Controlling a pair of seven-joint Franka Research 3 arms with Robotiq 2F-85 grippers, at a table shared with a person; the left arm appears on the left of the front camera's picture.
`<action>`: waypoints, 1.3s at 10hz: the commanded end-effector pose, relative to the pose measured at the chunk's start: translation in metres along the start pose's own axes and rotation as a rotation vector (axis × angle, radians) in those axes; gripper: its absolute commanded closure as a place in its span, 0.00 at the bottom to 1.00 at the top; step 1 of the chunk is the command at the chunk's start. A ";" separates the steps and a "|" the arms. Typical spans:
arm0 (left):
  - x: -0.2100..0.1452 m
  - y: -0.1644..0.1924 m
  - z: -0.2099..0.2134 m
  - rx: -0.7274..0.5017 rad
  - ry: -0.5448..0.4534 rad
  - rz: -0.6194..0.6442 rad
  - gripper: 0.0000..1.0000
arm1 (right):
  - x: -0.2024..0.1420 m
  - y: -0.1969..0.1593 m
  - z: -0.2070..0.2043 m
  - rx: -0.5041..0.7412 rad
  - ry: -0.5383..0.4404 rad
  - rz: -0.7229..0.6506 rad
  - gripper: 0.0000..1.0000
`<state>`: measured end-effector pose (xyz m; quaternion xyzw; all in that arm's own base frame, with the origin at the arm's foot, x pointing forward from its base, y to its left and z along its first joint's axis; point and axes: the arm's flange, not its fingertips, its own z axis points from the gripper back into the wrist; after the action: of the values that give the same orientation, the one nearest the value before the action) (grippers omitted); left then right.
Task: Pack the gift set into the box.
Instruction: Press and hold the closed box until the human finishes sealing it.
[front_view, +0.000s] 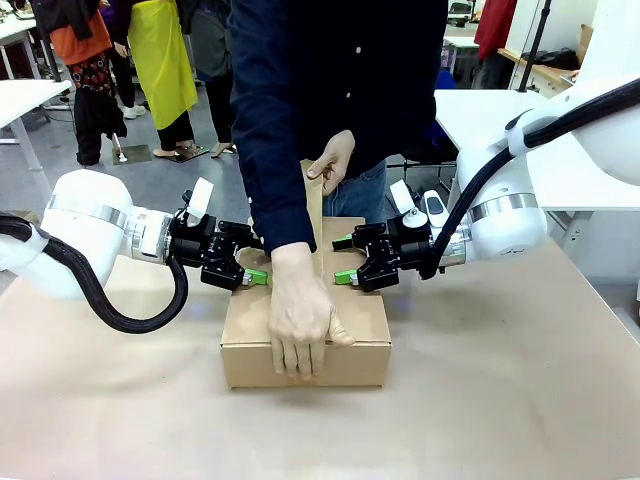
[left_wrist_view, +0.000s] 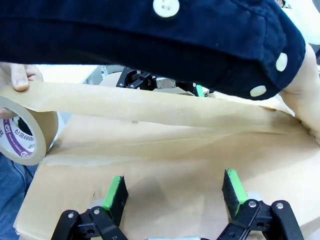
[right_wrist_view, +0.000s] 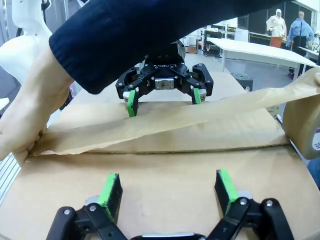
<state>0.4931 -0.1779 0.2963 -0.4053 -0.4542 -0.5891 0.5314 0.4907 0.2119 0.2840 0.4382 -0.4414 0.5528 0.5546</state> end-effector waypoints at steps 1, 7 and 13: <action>-0.003 -0.002 0.000 -0.005 -0.007 -0.020 0.00 | -0.003 0.002 -0.001 -0.010 -0.005 0.012 0.00; -0.003 -0.002 0.000 -0.005 -0.007 -0.020 0.00 | -0.003 0.002 -0.001 -0.010 -0.005 0.012 0.00; -0.003 -0.002 0.000 -0.005 -0.007 -0.020 0.00 | -0.003 0.002 -0.001 -0.010 -0.005 0.012 0.00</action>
<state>0.4930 -0.1778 0.2948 -0.4061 -0.4533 -0.5886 0.5321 0.4899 0.2117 0.2831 0.4384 -0.4408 0.5528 0.5550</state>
